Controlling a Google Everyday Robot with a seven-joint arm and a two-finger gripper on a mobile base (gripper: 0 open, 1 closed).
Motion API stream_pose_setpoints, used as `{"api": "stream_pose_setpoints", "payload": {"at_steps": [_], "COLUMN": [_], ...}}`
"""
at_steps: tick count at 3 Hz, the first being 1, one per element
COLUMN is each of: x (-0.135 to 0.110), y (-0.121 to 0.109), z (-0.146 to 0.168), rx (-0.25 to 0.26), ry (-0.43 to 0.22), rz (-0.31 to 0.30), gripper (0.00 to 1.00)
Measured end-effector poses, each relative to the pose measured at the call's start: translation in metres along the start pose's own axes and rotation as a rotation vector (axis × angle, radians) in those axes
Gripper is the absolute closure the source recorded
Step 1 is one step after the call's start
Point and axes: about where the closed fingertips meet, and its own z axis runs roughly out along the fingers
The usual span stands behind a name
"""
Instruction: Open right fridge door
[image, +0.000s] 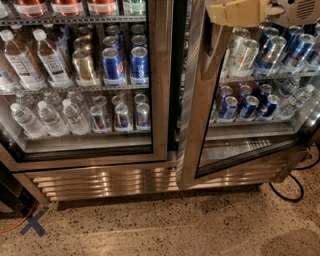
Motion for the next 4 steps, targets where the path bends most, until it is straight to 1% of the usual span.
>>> {"api": "stream_pose_setpoints", "payload": {"at_steps": [1, 3, 4], "x": [0.0, -0.0001, -0.0001], "y": [0.0, 0.0, 0.0001], "z": [0.0, 0.0001, 0.0001], "rx": [0.0, 0.0, 0.0], "ry": [0.0, 0.0, 0.0], "rz": [0.0, 0.0, 0.0], "gripper": [0.59, 0.11, 0.0]}}
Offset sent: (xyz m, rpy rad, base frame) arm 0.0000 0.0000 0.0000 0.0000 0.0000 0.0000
